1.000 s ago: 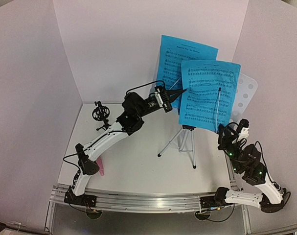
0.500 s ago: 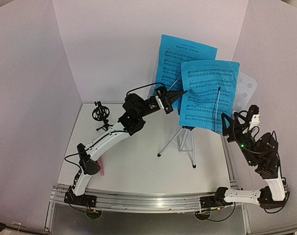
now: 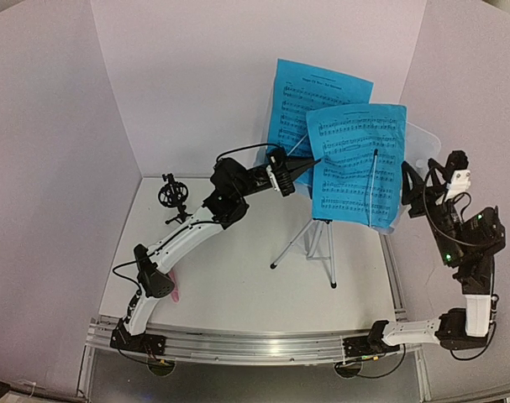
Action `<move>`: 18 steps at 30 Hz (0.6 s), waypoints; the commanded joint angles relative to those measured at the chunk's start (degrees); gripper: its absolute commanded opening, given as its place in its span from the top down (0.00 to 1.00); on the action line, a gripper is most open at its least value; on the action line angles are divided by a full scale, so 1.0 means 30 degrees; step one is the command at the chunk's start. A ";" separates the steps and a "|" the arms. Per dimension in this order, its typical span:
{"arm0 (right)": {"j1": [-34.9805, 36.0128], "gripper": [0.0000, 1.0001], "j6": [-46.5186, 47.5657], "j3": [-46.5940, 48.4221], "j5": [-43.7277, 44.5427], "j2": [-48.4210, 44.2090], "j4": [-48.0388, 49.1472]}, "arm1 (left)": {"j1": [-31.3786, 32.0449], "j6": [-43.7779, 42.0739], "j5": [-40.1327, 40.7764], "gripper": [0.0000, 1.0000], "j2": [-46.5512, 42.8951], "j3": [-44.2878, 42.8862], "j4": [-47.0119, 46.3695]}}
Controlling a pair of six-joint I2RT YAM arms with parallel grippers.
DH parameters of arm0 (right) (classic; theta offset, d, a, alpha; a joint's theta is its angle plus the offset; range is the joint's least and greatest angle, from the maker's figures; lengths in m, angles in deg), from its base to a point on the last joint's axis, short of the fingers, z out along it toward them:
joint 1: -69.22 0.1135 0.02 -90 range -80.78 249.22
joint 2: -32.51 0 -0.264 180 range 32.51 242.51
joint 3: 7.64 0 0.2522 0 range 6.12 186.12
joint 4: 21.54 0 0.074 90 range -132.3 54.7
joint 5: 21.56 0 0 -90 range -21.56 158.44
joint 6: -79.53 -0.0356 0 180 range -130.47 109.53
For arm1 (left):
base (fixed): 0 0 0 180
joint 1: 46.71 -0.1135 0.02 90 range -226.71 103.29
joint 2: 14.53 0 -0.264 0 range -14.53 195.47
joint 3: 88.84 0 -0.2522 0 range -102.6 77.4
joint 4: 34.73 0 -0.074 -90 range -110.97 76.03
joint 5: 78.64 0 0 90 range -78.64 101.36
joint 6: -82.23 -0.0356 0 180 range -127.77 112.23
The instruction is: Set up the instrument practice props
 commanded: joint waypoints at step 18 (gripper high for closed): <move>-0.1523 0.13 1.1595 0.2222 0.1459 0.4664 0.8785 | -0.0162 0.0151 -0.0796 1.00 -0.0551 0.0071 -0.0818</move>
